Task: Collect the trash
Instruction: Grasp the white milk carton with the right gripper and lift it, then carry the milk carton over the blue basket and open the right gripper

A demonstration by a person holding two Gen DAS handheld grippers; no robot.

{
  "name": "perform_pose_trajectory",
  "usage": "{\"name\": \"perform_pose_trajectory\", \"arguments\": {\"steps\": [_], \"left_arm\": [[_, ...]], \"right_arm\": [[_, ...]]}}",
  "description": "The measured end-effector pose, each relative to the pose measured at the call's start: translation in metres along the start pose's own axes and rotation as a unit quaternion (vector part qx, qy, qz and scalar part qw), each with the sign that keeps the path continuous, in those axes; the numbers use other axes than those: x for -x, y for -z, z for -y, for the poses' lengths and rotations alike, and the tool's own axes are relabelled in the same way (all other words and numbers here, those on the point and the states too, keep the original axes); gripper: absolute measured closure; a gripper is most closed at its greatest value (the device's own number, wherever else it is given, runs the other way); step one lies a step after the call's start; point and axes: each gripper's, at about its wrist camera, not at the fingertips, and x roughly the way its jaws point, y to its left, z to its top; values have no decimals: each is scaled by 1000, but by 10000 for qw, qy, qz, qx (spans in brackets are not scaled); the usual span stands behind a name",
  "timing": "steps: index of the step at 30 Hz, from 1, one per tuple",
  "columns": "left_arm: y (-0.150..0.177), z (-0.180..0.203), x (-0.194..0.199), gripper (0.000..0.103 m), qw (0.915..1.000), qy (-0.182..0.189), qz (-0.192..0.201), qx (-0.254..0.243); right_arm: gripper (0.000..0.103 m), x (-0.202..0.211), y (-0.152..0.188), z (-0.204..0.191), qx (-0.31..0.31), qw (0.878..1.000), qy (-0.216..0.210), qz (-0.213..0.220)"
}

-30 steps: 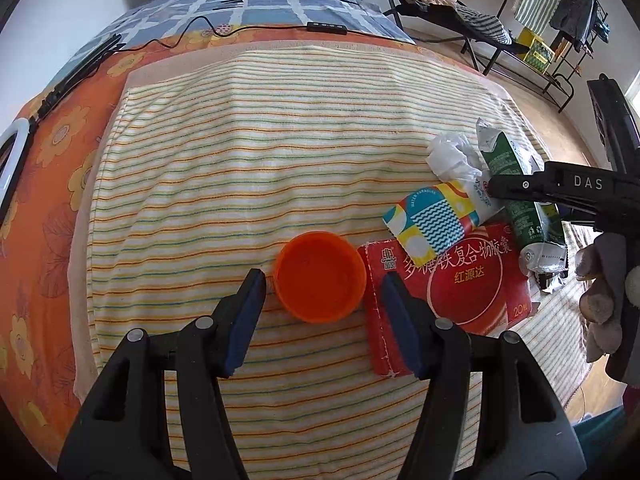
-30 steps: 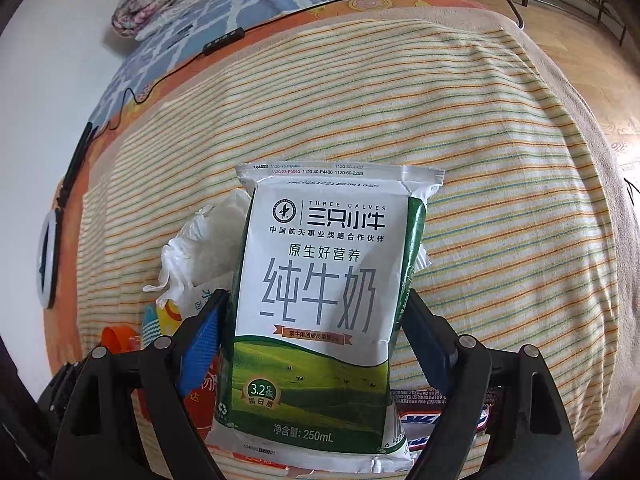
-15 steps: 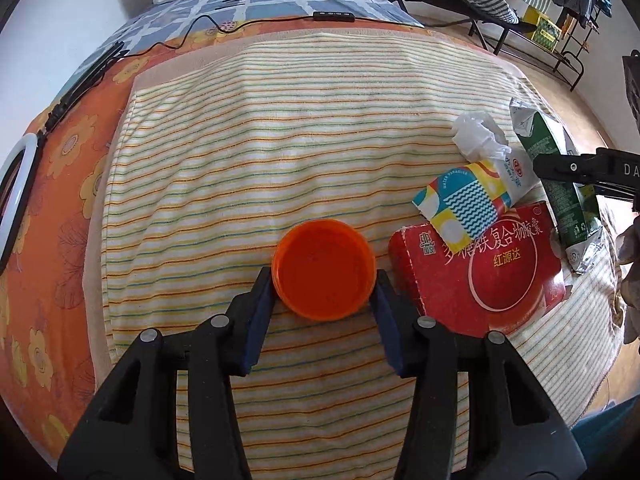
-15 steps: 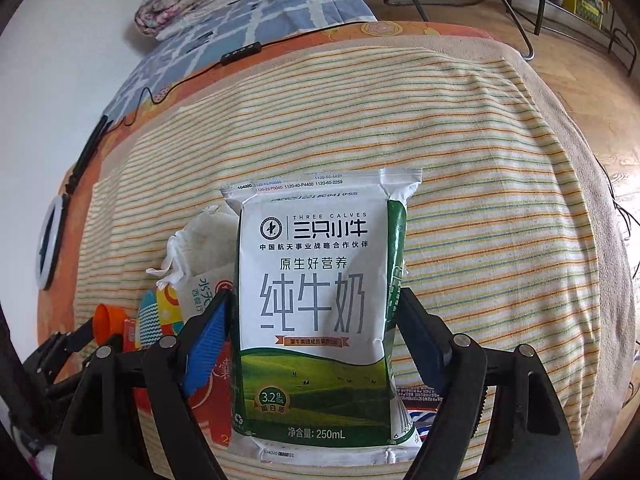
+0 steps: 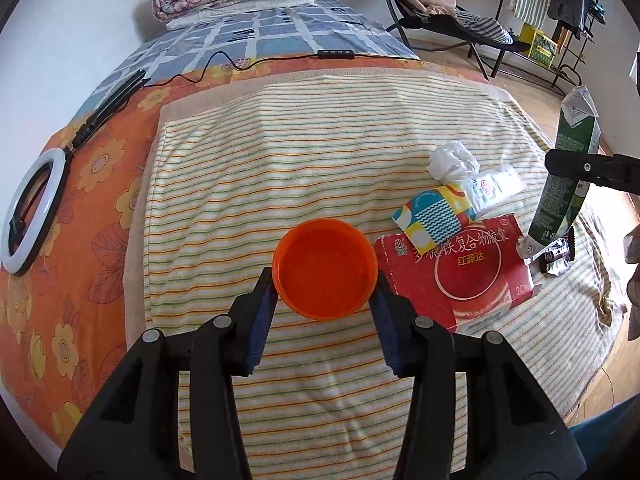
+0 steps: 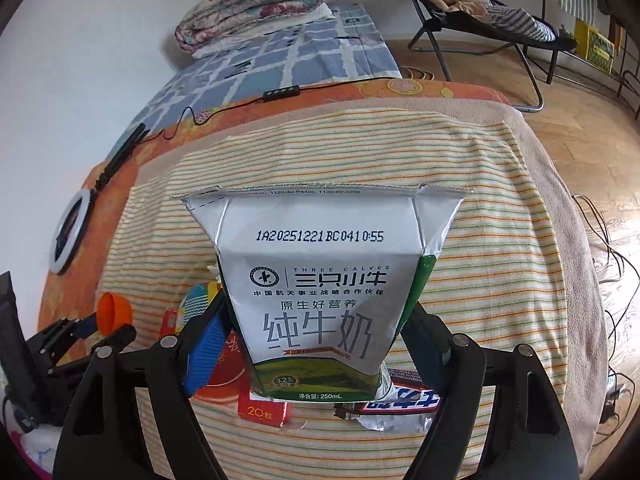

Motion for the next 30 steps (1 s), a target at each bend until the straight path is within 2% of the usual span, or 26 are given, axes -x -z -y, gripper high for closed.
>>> {"name": "perform_pose_trajectory", "arguments": {"steps": [9, 17, 25, 30], "left_arm": [[23, 39, 58, 56, 9990, 99, 252, -368], [56, 76, 105, 56, 9972, 265, 382, -593], [99, 99, 141, 56, 9962, 390, 429, -649], [128, 109, 152, 56, 9961, 433, 397, -666]], "right_arm": [[24, 50, 23, -21, 533, 9980, 1, 335], [24, 94, 64, -37, 1003, 9935, -49, 532], [24, 132, 116, -36, 1225, 9907, -269, 518], [24, 144, 151, -30, 1253, 9907, -386, 367]]}}
